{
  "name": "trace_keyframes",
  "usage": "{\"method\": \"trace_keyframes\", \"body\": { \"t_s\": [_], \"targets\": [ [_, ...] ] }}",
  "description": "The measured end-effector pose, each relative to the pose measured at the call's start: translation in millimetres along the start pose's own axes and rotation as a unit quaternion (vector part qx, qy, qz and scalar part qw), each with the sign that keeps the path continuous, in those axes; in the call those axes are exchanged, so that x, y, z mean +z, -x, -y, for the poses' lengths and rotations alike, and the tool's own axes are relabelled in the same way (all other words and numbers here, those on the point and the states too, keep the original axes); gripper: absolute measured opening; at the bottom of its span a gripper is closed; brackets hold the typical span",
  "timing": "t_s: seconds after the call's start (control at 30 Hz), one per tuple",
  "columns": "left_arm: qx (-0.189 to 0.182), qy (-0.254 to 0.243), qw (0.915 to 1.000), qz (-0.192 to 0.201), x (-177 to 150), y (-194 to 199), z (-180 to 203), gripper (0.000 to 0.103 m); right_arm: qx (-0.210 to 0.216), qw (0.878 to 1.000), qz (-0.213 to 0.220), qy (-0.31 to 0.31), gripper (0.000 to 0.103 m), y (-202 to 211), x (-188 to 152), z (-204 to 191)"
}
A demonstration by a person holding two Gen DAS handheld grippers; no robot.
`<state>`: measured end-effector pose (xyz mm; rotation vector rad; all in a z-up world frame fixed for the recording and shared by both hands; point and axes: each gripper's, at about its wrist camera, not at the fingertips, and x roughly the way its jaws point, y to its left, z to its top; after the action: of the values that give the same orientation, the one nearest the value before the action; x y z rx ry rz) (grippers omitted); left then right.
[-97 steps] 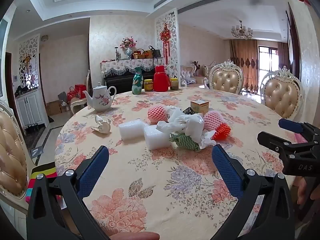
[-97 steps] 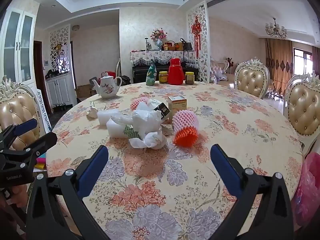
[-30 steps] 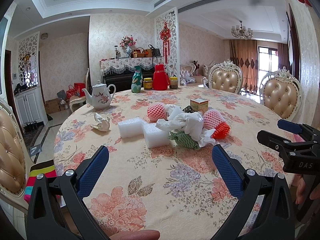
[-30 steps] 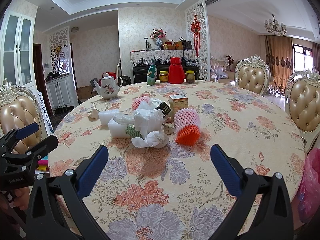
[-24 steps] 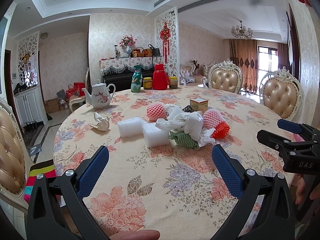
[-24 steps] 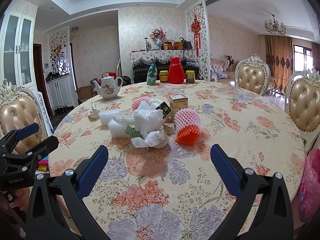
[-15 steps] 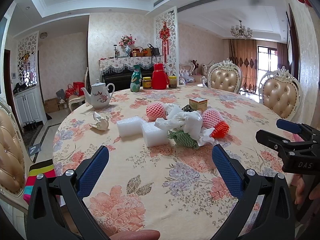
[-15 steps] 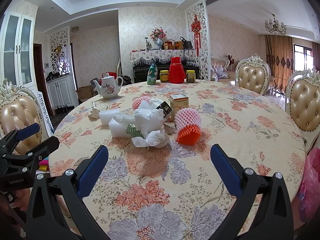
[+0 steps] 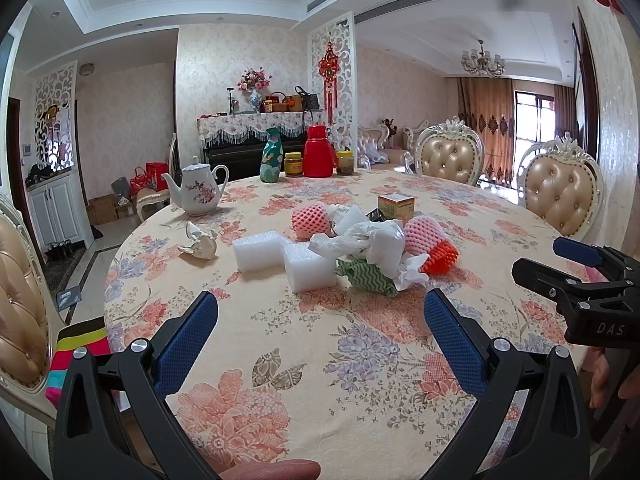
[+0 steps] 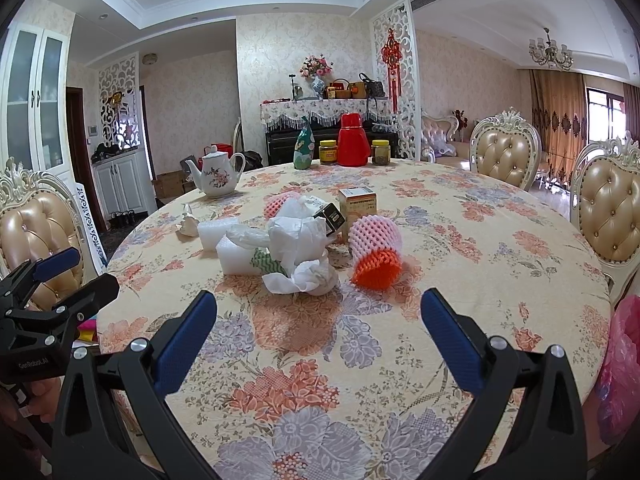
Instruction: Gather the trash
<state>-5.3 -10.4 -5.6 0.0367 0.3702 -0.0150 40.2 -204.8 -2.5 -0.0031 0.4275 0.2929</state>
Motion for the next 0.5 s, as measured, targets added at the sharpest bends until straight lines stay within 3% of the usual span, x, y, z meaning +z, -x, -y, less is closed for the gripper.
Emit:
{"method": "trace_keyframes", "body": {
  "t_s": [0.5],
  "targets": [
    [0.008, 0.01, 0.9996, -0.024, -8, -33, -19, 0.096, -0.016, 1.0, -0.022, 0.007, 0.099, -22, -4, 11]
  ]
}}
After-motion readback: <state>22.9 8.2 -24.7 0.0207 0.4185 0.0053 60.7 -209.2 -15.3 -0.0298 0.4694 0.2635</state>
